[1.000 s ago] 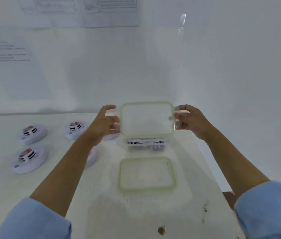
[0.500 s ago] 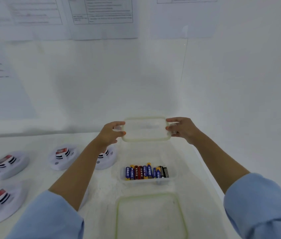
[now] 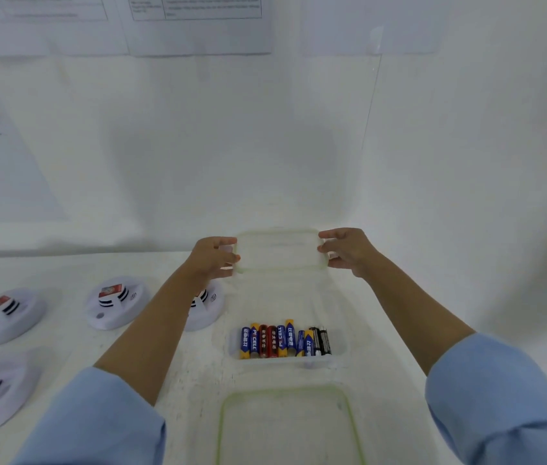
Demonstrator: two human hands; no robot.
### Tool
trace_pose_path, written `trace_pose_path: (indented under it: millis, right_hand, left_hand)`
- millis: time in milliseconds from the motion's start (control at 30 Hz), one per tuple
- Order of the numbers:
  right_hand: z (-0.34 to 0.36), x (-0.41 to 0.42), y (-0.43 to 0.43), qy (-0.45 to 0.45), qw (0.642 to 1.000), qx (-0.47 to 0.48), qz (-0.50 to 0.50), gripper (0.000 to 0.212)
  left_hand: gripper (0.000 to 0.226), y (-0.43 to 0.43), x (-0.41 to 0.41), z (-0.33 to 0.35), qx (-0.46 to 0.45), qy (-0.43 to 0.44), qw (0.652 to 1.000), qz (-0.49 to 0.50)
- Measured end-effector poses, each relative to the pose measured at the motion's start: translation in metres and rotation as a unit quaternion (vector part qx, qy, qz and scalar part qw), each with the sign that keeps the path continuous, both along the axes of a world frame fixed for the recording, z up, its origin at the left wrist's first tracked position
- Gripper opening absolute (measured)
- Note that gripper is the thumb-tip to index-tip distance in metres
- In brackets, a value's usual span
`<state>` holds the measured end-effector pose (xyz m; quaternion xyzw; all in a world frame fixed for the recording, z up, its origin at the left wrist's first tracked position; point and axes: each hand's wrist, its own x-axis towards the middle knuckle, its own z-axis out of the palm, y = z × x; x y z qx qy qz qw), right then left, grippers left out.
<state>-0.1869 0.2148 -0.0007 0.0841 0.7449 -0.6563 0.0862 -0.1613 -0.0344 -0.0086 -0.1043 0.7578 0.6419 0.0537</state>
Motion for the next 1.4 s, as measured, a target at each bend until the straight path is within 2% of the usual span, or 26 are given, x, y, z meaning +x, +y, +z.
trace_pose_path:
  millis: [200,667,800,967,1167,1267,1400]
  right_hand:
    - [-0.004,-0.004,-0.004,0.007,1.0,0.007,-0.017,0.035]
    - [-0.006,0.004,-0.008,-0.003,0.999,0.028,-0.015,0.037]
    - [0.001,0.007,-0.003,-0.047,0.998,-0.032,0.005,0.04]
    - [0.004,0.007,-0.002,-0.071,0.996,-0.062,0.003,0.044]
    - [0.002,0.007,-0.004,-0.048,0.999,-0.001,-0.007,0.037]
    - [0.001,0.005,-0.007,0.0,0.996,0.084,-0.02,0.038]
    - [-0.007,0.008,-0.013,0.048,0.987,0.149,-0.03,0.042]
  left_hand:
    - [0.05,-0.004,-0.006,-0.004,0.049,-0.022,0.998,0.038]
    - [0.041,-0.002,-0.001,-0.005,0.063,-0.008,0.996,0.069]
    - [0.04,0.0,-0.002,-0.004,0.053,-0.015,0.996,0.067]
    - [0.05,-0.002,-0.001,0.001,0.051,-0.041,0.997,0.033]
    - [0.057,-0.004,0.0,0.001,0.071,-0.051,0.996,0.032]
    - [0.058,-0.003,0.001,-0.002,0.021,-0.017,0.999,0.045]
    - [0.059,0.001,0.004,-0.002,-0.168,0.074,0.982,0.042]
